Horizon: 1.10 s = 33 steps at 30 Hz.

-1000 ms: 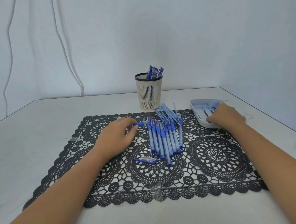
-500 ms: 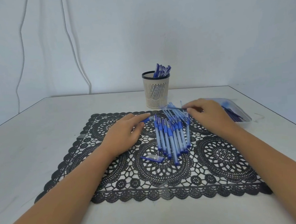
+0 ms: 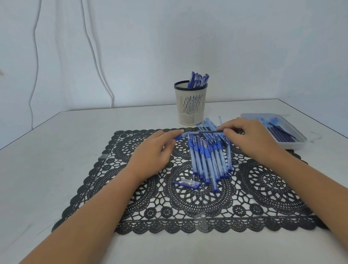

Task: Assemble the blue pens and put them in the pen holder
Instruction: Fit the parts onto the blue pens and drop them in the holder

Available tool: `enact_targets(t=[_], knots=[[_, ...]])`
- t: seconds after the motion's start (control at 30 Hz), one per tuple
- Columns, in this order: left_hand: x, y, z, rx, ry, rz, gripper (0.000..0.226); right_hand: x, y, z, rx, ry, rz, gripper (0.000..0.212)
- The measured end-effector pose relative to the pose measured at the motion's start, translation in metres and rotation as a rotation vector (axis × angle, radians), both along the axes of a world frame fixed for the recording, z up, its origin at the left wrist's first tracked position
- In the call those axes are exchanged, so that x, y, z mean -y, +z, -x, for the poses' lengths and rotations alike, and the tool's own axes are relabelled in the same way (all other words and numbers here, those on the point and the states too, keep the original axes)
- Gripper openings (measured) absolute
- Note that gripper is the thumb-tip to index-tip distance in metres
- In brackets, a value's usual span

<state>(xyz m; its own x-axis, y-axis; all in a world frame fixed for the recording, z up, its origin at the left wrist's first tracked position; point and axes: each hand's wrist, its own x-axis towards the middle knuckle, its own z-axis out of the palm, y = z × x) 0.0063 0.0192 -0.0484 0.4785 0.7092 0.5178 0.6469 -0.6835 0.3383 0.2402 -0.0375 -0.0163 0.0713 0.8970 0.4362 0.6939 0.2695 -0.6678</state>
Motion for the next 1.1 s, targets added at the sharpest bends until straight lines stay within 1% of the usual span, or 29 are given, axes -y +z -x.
enact_targets(t=[0.2,0.4,0.5,0.8,0.97,1.1], knots=[[0.0007,-0.0004,0.0000,0.001,0.001,-0.005,0.036,0.0012,-0.0005,0.0004,-0.032,0.028,0.020,0.020],[0.0001,-0.0009,0.0005,0.014,-0.001,-0.007,0.036,-0.0007,-0.0005,-0.0020,-0.054,0.010,0.019,0.019],[-0.0007,-0.0011,0.0007,0.018,-0.003,-0.014,0.036,-0.0016,-0.0014,-0.0033,-0.095,0.015,0.012,0.019],[-0.0007,-0.0009,0.0006,0.022,-0.008,-0.026,0.036,0.0001,-0.0015,-0.0019,-0.054,0.032,0.038,0.020],[0.0017,0.0009,0.0011,-0.028,-0.010,-0.117,0.036,0.0006,0.0000,-0.0050,-0.002,0.051,0.032,0.023],[0.0041,0.0031,0.0016,-0.077,-0.024,-0.197,0.043,0.0012,0.0024,-0.0073,0.033,0.064,0.018,0.025]])
